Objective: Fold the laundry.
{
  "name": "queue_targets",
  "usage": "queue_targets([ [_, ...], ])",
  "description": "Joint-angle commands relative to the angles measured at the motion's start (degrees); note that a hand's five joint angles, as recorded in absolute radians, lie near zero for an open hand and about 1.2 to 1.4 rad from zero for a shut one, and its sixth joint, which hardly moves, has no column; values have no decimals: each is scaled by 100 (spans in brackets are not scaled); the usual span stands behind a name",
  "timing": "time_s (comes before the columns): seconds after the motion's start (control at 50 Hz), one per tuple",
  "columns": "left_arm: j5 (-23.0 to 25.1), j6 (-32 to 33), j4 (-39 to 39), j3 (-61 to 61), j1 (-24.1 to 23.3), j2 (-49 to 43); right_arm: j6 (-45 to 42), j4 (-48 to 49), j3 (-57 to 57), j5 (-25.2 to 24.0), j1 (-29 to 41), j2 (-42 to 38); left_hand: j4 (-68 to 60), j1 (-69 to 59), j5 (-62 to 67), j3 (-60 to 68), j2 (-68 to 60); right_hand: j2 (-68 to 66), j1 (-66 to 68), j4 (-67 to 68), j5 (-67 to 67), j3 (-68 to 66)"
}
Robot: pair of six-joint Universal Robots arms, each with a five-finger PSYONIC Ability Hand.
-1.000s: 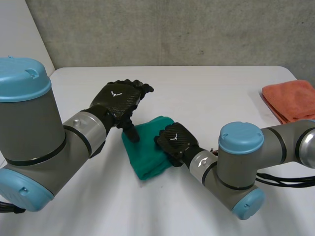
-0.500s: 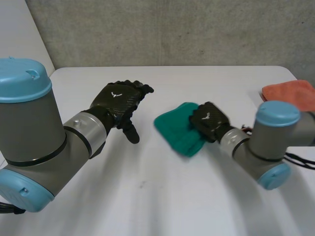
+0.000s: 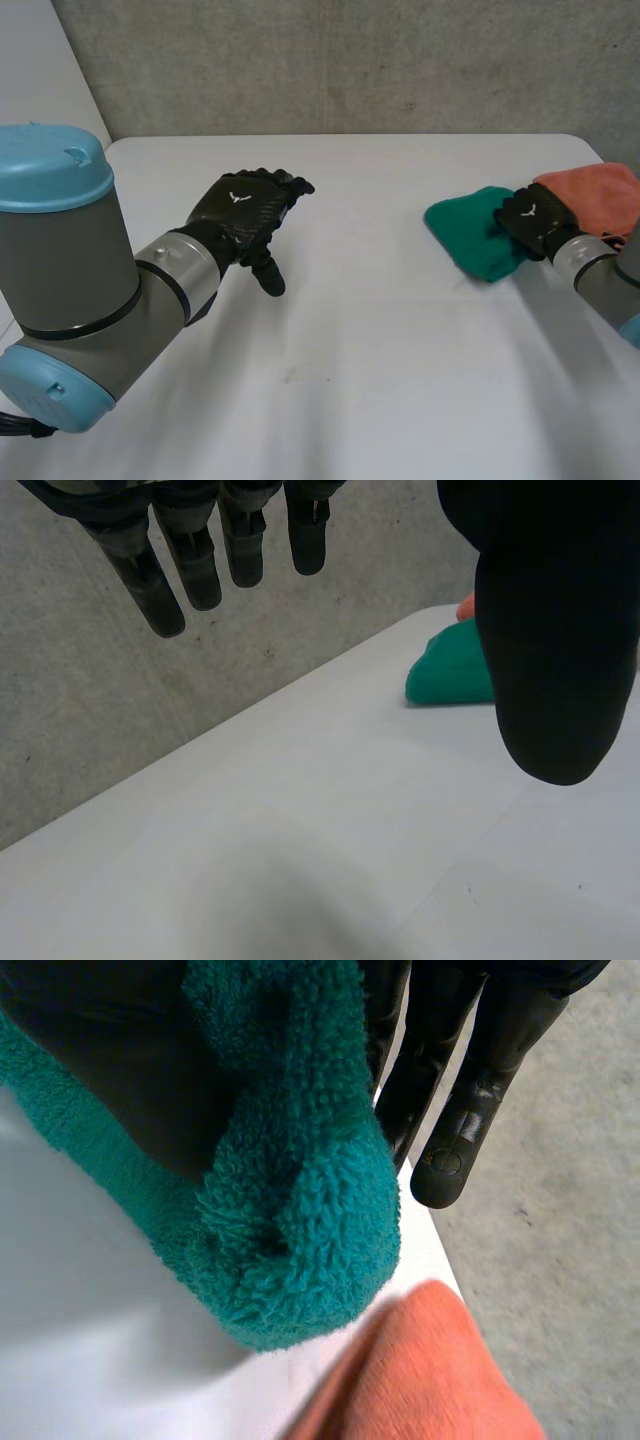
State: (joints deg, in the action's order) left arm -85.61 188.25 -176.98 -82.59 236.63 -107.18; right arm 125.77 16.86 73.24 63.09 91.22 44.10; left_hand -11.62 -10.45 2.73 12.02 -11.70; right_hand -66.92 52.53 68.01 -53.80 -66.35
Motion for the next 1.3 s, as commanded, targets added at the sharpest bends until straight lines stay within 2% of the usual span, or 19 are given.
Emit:
queue_targets([
  [0.02,0,1,-12,14,-12,-31,-114,10,-494,-25,-114,-226,140,23,-252,-181,148,-1308,2747,1199,-1620,-1365],
  [0.18,-8,10,-12,23,-3,-92,18,98,-1926,27,-122,-463,140,23,-252,-181,148,-1308,2747,1199,-1620,-1365],
  [0.26,-8,1,-12,6,-3,-92,552,98,-2866,133,-367,-736,140,23,-252,-181,148,-1308,2747,1199,-1620,-1365],
  [0.34,-8,1,-3,-3,-3,-92,1193,54,-3280,151,-614,-1016,140,23,-252,-181,148,-1308,2747,1199,-1620,-1365],
  [0.52,0,1,-12,-64,-12,-119,1371,-156,-3097,-86,-1307,-1588,140,23,-252,-181,148,-1308,2747,1199,-1620,-1365],
  [0.7,0,1,-21,-73,-3,-128,1284,-157,-2983,-438,-1888,-1633,140,23,-252,-181,148,-1308,2747,1199,-1620,-1365],
  [0.98,0,1,-21,-82,-21,-207,1222,-148,-2535,-579,-1994,-1325,140,23,-252,-181,148,-1264,2703,1155,-1576,-1320],
  [1.02,0,1,-21,-82,-21,-207,1204,-148,-2517,-570,-1986,-1351,140,23,-252,-181,148,125,1314,-233,-188,68],
  [1.04,-8,1,-21,-82,-21,-207,1152,-165,-2491,-570,-1977,-1378,140,23,-252,-181,148,1998,-559,-2106,1685,1941],
  [1.1,-8,1,-21,-82,-21,-198,1020,-166,-2473,-482,-1977,-1404,140,23,-252,-181,148,4265,-2826,-4374,3953,4209],
  [1.12,-8,1,-21,-82,-21,-198,933,-166,-2447,-448,-1977,-1395,140,23,-252,-181,148,5603,-4164,-5712,5291,5546],
  [1.24,-8,1,-21,-82,-12,-172,835,-507,-2253,-237,-2056,-1062,140,23,-252,-181,148,5692,-4253,-5801,5380,5635],
  [1.3,-8,1,-21,-74,-12,-136,809,-833,-2183,106,-2144,-711,140,23,-252,-181,148,5692,-4253,-5801,5380,5635],
])
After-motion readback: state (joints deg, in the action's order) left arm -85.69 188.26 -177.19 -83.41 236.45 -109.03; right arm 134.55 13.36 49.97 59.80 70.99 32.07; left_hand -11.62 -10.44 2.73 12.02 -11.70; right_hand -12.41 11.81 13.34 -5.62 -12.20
